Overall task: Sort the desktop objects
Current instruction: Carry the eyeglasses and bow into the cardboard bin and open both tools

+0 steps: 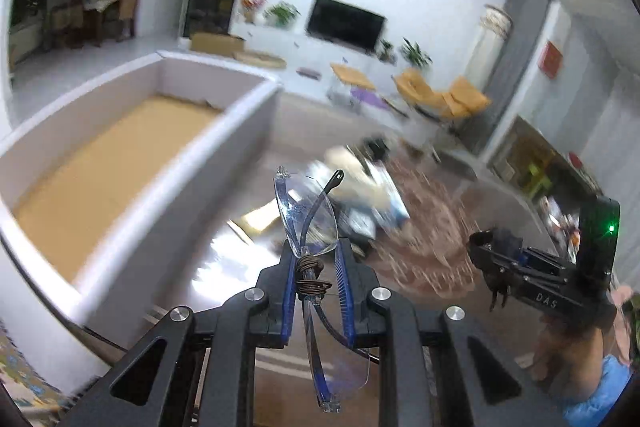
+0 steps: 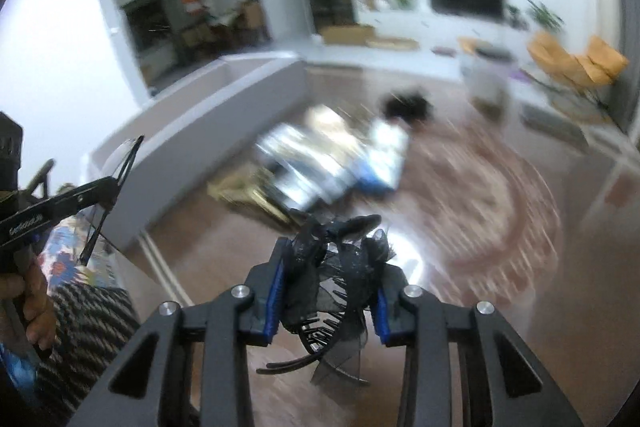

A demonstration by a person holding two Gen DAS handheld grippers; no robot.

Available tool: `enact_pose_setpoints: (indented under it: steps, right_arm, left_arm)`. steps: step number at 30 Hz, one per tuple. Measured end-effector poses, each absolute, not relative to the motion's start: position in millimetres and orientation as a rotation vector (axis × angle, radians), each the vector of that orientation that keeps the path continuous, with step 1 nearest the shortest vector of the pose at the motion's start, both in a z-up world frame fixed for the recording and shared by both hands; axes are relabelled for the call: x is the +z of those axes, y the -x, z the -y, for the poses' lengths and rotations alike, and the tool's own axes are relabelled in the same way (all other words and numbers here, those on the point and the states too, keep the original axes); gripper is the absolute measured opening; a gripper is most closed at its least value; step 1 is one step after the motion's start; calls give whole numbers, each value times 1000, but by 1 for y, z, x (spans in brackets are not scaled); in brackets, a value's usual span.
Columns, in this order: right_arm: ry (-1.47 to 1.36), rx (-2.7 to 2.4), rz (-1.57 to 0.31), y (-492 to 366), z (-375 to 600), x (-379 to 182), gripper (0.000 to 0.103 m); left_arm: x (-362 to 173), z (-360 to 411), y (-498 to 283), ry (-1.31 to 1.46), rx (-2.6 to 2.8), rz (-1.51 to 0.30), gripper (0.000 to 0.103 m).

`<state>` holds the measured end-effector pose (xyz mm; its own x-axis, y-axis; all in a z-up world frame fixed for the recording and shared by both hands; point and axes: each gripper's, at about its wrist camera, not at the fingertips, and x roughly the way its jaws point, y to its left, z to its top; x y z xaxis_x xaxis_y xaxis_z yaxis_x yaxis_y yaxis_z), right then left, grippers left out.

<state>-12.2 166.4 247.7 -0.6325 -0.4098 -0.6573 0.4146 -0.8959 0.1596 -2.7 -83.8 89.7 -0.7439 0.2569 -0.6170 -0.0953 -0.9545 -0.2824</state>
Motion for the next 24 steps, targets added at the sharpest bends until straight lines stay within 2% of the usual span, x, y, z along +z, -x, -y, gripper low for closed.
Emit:
enact_pose_setpoints:
  steps: [5, 10, 15, 20, 21, 22, 23, 24]
  right_arm:
    - [-842, -2311, -89, 47, -58, 298, 36]
    - [-750, -2173, -210, 75, 65, 317, 36]
    - [-773, -2036, -304, 120, 170, 284, 36]
    - [-913, -2023, -473, 152, 212, 226, 37]
    - [-939, -2041, -528, 156, 217, 216, 39]
    - [-948, -2056, -570, 158, 219, 210, 48]
    - [-948, -2073, -623, 160, 218, 203, 58]
    - [-938, -2087, -648, 160, 216, 199, 69]
  left_arm:
    - [113, 167, 33, 1079, 2877, 386, 18]
    - [92, 245, 74, 1267, 2953, 473, 18]
    - [59, 292, 108, 1460, 2948, 556, 18]
    - [36, 292, 137, 1609, 2965, 401, 22]
    - [30, 288, 143, 1654, 2953, 344, 23]
    - [24, 286, 145, 1702, 2936, 288, 35]
    - [19, 283, 147, 1749, 2926, 221, 52]
    - [14, 278, 147, 1784, 2940, 137, 56]
